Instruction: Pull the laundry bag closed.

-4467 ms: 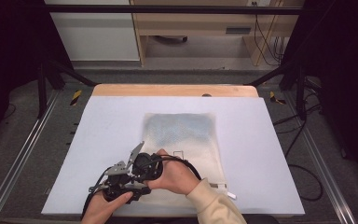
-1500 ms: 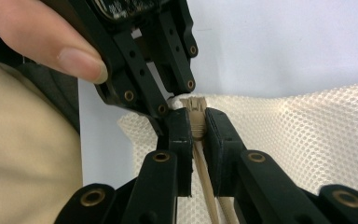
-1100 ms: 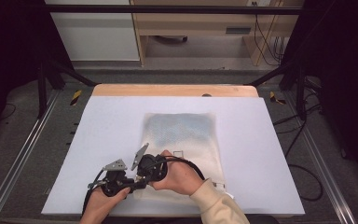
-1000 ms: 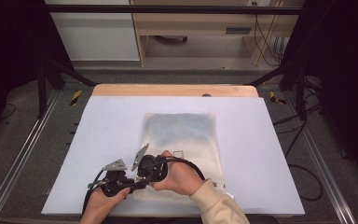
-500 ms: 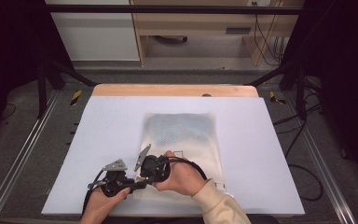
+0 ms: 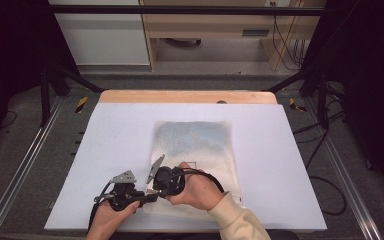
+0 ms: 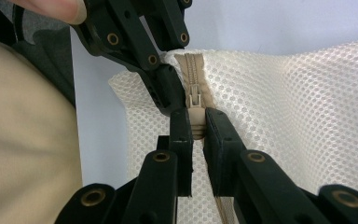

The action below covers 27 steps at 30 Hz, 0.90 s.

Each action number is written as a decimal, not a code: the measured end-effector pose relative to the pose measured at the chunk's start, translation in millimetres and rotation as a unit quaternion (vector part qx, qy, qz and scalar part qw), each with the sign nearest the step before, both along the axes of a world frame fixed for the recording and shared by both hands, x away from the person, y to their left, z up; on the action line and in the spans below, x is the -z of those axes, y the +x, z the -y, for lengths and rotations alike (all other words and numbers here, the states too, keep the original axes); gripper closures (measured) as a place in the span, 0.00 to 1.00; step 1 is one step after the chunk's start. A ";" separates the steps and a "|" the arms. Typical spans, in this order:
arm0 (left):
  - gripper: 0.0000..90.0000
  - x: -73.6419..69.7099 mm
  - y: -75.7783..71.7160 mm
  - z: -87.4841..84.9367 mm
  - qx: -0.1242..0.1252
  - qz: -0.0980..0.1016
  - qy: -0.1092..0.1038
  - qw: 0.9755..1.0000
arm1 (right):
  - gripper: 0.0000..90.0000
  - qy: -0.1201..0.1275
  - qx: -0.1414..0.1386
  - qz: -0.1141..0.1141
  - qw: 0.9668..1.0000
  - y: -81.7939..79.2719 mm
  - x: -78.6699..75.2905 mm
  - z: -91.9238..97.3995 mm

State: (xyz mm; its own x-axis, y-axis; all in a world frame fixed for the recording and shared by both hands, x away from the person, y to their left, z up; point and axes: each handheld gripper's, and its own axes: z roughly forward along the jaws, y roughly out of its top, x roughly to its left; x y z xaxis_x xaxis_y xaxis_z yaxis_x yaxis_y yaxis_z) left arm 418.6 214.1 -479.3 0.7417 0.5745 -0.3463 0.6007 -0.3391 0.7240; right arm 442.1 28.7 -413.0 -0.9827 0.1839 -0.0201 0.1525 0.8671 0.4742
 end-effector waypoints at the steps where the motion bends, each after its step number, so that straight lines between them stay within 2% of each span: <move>1: 0.92 -0.2 -0.2 0.0 0.000 0.001 0.000 1.000 | 0.91 -0.001 0.000 0.000 1.000 -0.1 0.1 0.2; 27: 0.92 -2.1 -1.1 0.7 0.004 0.003 -0.001 1.000 | 0.91 -0.009 0.011 -0.009 1.000 0.8 5.4 13.4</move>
State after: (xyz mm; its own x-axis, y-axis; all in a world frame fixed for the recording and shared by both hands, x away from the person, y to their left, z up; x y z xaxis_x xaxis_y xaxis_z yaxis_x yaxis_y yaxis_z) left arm 417.5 213.4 -477.1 0.7482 0.5673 -0.3441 0.5941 -0.3419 0.7281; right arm 442.8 15.3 -418.4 -0.9786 0.2056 -0.0064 0.1802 0.8719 0.4553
